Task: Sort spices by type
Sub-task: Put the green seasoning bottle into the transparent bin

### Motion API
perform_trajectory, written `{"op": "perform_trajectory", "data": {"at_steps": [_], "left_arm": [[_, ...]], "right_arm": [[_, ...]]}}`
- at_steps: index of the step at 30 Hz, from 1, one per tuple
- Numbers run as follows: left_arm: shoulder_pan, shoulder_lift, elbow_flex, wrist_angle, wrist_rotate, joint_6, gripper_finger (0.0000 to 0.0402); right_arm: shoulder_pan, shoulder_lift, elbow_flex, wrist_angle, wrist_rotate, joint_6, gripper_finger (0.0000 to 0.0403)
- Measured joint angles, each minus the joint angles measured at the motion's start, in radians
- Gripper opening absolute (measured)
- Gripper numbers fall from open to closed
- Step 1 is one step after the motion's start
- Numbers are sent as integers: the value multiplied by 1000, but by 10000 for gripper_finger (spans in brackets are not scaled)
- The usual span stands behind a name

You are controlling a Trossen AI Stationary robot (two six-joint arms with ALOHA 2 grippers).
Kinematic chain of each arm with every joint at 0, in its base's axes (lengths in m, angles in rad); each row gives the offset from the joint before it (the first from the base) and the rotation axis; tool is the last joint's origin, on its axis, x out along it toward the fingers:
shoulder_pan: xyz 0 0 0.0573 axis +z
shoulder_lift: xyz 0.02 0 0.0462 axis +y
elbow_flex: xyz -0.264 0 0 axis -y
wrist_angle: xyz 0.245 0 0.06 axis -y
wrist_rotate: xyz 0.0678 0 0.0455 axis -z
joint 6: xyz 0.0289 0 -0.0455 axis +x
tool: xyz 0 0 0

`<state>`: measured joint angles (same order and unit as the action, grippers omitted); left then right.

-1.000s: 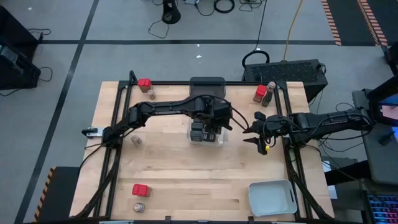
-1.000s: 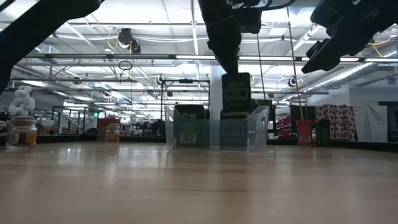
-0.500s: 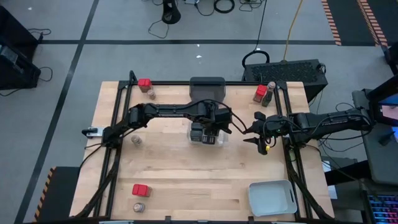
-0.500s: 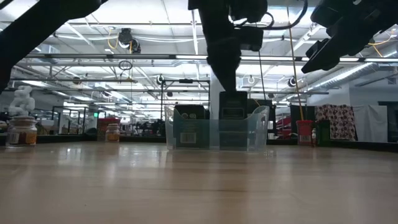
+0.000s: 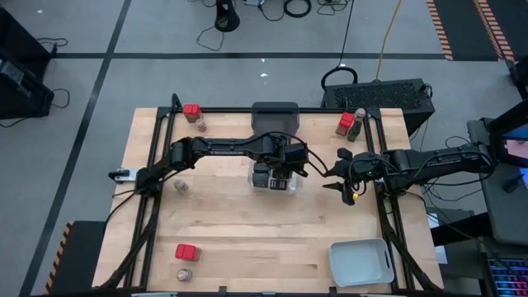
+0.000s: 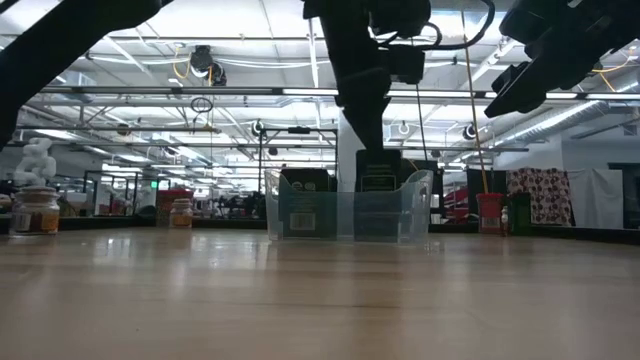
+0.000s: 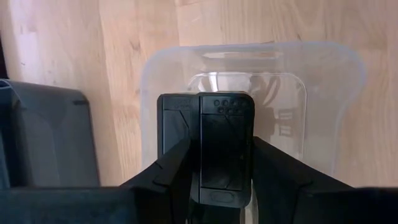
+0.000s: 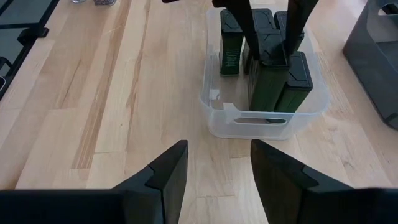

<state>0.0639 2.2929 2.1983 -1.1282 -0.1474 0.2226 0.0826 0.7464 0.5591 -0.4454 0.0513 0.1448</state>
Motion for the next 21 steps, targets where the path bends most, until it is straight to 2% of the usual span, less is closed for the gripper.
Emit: {"op": "perform_trajectory", "data": {"at_steps": [16,21], "left_arm": [[1,0,0,7,-7,-6,146],[1,-1,-43,44,-7,-5,146]], "right_arm": [[0,0,0,0,0,1,157],[0,0,0,0,0,3,157]]}}
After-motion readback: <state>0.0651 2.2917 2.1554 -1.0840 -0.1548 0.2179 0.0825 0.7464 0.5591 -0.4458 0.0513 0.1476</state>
